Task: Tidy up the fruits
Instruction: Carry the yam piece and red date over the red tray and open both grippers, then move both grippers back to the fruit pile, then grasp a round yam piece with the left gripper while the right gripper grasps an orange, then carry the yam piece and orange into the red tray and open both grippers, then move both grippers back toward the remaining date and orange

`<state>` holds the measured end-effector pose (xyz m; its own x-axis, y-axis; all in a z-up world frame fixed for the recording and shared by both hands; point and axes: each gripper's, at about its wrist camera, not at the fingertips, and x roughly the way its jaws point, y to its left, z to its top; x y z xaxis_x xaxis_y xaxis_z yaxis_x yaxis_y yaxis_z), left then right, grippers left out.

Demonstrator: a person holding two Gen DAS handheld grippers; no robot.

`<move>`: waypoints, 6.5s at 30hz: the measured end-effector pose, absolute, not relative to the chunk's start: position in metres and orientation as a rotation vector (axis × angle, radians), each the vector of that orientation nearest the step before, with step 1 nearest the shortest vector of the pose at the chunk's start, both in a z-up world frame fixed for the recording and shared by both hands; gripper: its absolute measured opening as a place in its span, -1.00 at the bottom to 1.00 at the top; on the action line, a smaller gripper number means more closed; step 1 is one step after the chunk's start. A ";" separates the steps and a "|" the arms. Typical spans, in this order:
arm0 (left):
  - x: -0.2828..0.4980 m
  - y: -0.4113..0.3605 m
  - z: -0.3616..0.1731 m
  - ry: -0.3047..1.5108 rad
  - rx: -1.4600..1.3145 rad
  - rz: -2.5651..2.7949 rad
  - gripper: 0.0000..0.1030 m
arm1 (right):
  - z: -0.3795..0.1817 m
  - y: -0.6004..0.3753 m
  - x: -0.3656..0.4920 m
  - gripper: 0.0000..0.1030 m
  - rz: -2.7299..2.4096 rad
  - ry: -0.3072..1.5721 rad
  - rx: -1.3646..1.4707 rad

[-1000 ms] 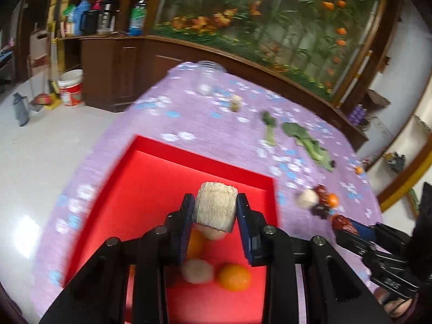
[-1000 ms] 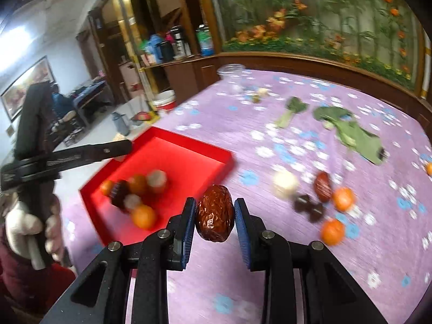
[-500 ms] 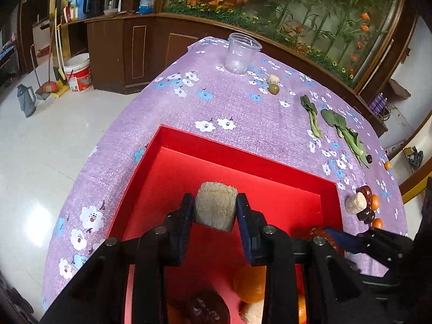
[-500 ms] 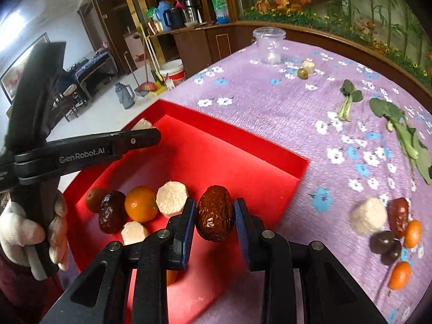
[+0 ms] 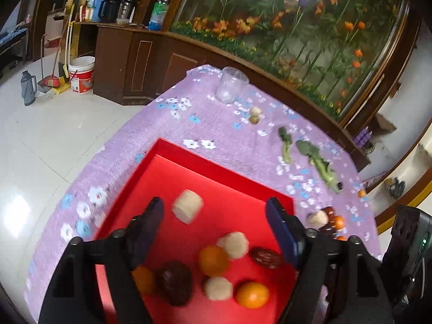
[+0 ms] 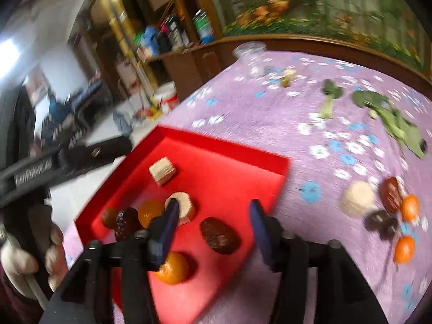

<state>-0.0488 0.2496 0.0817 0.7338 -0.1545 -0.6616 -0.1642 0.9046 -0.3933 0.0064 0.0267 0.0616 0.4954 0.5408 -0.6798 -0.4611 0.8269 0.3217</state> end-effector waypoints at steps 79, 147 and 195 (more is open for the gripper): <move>0.074 0.013 0.017 1.002 -0.063 -0.227 0.18 | 0.010 -0.146 0.037 0.01 0.293 0.898 0.133; -0.102 0.247 0.070 0.783 -0.347 0.115 0.17 | 0.042 0.079 -0.075 0.00 0.791 0.884 -0.080; -0.074 0.074 0.077 0.864 -0.041 -0.069 0.63 | 0.033 -0.176 -0.027 0.30 0.378 0.874 0.221</move>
<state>-0.0737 0.0737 0.0771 0.6474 -0.0771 -0.7582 0.0441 0.9970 -0.0637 -0.0265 -0.1757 0.0332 0.5813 0.4095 -0.7031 -0.2314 0.9116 0.3396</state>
